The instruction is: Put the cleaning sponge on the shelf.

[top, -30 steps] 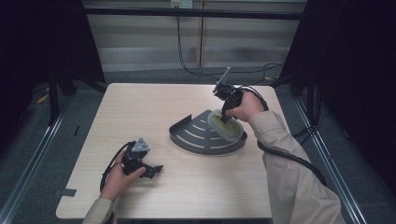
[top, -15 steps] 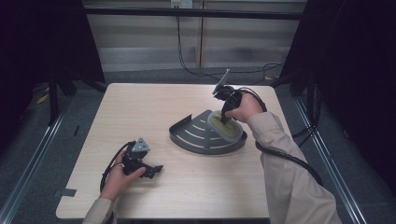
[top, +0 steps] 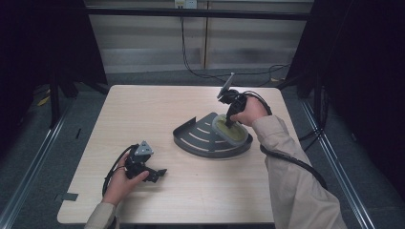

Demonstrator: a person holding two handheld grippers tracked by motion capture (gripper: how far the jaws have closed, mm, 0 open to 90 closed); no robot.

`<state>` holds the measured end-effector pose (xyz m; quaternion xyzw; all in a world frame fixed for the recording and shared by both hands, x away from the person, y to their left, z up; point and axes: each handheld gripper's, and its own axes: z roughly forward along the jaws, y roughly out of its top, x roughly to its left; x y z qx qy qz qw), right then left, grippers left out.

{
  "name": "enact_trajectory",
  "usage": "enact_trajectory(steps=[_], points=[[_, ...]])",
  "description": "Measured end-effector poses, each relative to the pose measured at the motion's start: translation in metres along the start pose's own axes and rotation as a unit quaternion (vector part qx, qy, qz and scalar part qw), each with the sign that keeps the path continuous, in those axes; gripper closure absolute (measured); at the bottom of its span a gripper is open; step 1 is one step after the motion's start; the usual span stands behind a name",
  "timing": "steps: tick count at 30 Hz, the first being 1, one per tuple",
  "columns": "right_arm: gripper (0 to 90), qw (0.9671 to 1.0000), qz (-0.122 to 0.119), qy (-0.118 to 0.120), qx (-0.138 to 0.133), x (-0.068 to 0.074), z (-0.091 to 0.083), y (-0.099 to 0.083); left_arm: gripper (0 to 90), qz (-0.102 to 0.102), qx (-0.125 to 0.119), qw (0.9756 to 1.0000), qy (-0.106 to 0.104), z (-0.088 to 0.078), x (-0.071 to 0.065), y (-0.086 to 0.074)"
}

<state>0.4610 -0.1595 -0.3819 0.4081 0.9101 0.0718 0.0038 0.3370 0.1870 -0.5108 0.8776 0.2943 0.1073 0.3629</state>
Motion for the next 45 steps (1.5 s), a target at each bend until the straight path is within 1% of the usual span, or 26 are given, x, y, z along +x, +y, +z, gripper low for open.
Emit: enact_trajectory(steps=[3, 4, 6, 10, 16, 23, 24, 27, 28, 30, 33, 35, 42, 43, 45], points=[[71.9, 1.0000, -0.002, -0.002, 0.001, 0.000, 0.001, 0.000, 0.0, 0.000, 0.002, 1.0000, 0.003, 0.000, 0.000, 0.000], [71.9, 1.0000, 0.000, 0.000, 0.001, 0.000, 0.002, 0.000, 0.0, 0.000, -0.001, 1.0000, -0.001, 0.000, 0.000, 0.000], [71.9, 1.0000, -0.001, -0.002, 0.001, -0.001, 0.003, 0.001, 0.0, 0.000, 0.001, 1.0000, 0.002, 0.000, 0.000, 0.000], [71.9, 1.0000, -0.001, -0.003, 0.005, -0.001, 0.005, 0.001, 0.0, 0.001, 0.001, 1.0000, 0.001, 0.000, 0.000, 0.000], [71.9, 0.9999, -0.009, -0.005, 0.005, 0.000, 0.007, 0.003, 0.0, 0.001, 0.000, 1.0000, 0.001, 0.000, 0.000, 0.000], [71.9, 0.9999, -0.012, -0.005, 0.008, -0.001, 0.012, 0.003, 0.0, 0.000, 0.002, 1.0000, 0.003, 0.000, 0.000, 0.000], [71.9, 0.9999, -0.011, -0.005, 0.008, -0.001, 0.013, 0.003, 0.0, 0.000, 0.000, 1.0000, 0.000, 0.000, 0.000, 0.000], [71.9, 0.9999, -0.012, -0.006, 0.008, -0.001, 0.014, 0.003, 0.0, 0.000, 0.000, 1.0000, 0.002, 0.000, 0.000, 0.000], [71.9, 0.9998, -0.013, -0.008, 0.011, -0.001, 0.014, 0.003, 0.0, -0.001, 0.000, 1.0000, -0.001, 0.000, 0.000, 0.000], [71.9, 0.9998, -0.015, -0.007, 0.006, -0.001, 0.015, 0.003, 0.0, 0.001, 0.001, 1.0000, 0.002, 0.000, 0.000, 0.000], [71.9, 0.9998, -0.015, -0.006, 0.006, -0.001, 0.016, 0.004, 0.0, 0.000, 0.000, 1.0000, -0.001, 0.000, 0.000, 0.000], [71.9, 0.9998, -0.016, -0.005, 0.008, 0.000, 0.016, 0.004, 0.0, 0.001, 0.001, 1.0000, 0.002, 0.000, 0.000, 0.000], [71.9, 0.9998, -0.015, -0.008, 0.008, -0.001, 0.019, 0.003, 0.0, 0.001, 0.000, 1.0000, 0.000, 0.000, 0.000, 0.000], [71.9, 0.9998, -0.017, -0.006, 0.009, -0.001, 0.019, 0.003, 0.0, -0.002, 0.001, 1.0000, -0.001, 0.000, 0.000, 0.000], [71.9, 0.9998, -0.017, -0.006, 0.007, -0.001, 0.020, 0.003, 0.0, 0.001, 0.001, 1.0000, 0.002, 0.000, 0.000, 0.000]])
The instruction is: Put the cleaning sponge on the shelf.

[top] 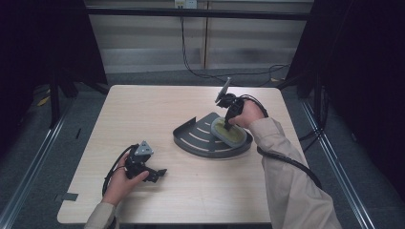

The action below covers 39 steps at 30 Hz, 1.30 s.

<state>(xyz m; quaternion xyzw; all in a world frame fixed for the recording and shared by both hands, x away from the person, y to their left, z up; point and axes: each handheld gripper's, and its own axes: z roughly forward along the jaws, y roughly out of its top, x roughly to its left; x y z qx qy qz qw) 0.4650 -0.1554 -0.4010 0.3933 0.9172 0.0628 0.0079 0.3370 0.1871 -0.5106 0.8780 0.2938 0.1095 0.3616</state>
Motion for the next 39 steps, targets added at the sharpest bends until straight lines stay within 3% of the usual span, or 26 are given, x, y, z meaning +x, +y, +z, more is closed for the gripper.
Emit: enact_trajectory(steps=[8, 12, 39], points=[[71.9, 1.0000, -0.006, 0.003, 0.004, 0.000, 0.004, -0.001, 0.0, -0.002, 0.001, 1.0000, -0.003, 0.000, 0.000, 0.000], [71.9, 1.0000, 0.003, 0.005, 0.005, 0.000, 0.005, -0.001, 0.0, -0.001, 0.001, 1.0000, -0.001, 0.000, 0.000, 0.000], [71.7, 0.9999, 0.009, 0.009, 0.005, -0.006, 0.018, -0.010, 0.0, -0.002, 0.000, 1.0000, -0.001, 0.000, 0.000, 0.000]])
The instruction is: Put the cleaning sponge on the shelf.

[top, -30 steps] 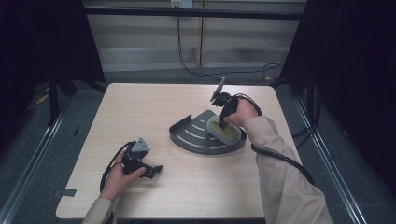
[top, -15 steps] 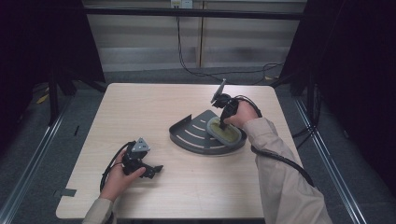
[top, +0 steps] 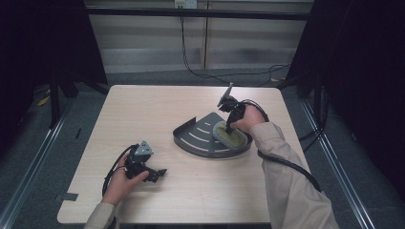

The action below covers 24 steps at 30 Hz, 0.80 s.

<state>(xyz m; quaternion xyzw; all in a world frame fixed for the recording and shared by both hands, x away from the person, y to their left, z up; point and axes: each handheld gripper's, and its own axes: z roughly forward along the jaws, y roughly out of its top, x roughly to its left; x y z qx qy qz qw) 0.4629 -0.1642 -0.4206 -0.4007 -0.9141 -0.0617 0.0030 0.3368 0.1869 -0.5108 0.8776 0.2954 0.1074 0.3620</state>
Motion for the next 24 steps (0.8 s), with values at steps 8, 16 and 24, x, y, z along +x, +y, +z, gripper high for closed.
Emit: enact_trajectory(steps=[8, 16, 24], points=[[71.7, 1.0000, 0.003, 0.003, -0.003, -0.0009, 0.0026, -0.0019, 0.0, 0.000, 0.001, 1.0000, 0.000, -0.0001, -0.0001, 0.0000], [71.5, 1.0000, 0.006, 0.003, -0.006, -0.0007, 0.0035, -0.0030, 0.0, 0.000, 0.000, 1.0000, 0.000, 0.0000, -0.0001, 0.0000], [71.4, 0.9999, 0.006, 0.004, -0.007, -0.0009, 0.0048, -0.0033, 0.0, 0.000, 0.001, 1.0000, 0.000, -0.0001, -0.0001, 0.0000]])
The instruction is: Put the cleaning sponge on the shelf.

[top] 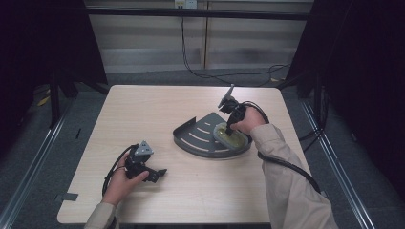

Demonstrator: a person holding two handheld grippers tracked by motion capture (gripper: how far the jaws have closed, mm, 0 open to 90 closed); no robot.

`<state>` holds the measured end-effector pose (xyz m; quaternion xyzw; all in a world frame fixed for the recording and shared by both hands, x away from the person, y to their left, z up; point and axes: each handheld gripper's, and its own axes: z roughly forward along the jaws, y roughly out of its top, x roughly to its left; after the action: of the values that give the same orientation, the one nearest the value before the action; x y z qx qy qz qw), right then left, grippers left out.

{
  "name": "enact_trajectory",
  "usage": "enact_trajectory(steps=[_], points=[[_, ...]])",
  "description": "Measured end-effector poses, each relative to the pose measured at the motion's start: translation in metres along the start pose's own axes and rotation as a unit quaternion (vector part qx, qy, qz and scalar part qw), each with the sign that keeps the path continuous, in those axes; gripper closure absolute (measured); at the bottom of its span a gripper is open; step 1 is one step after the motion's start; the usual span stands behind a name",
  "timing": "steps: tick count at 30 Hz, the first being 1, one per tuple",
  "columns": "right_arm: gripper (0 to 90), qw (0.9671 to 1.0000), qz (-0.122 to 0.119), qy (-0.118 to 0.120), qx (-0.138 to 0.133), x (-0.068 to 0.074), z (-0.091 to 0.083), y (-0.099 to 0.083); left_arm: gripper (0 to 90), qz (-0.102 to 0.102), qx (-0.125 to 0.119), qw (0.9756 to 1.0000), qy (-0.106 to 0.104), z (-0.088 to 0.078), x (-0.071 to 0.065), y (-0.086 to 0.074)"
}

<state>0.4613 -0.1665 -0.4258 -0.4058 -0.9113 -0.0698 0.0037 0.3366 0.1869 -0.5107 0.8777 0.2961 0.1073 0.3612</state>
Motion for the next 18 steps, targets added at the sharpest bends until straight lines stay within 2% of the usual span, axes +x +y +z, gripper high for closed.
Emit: enact_trajectory(steps=[7, 18], points=[[71.3, 1.0000, 0.004, 0.002, -0.003, -0.0011, 0.0007, -0.0011, 0.0, 0.001, -0.002, 1.0000, 0.000, 0.0002, 0.0002, 0.0001], [71.2, 0.9997, 0.024, 0.003, -0.008, -0.0030, 0.0010, -0.0026, 0.0, 0.003, -0.001, 1.0000, 0.003, 0.0000, 0.0003, 0.0001]])
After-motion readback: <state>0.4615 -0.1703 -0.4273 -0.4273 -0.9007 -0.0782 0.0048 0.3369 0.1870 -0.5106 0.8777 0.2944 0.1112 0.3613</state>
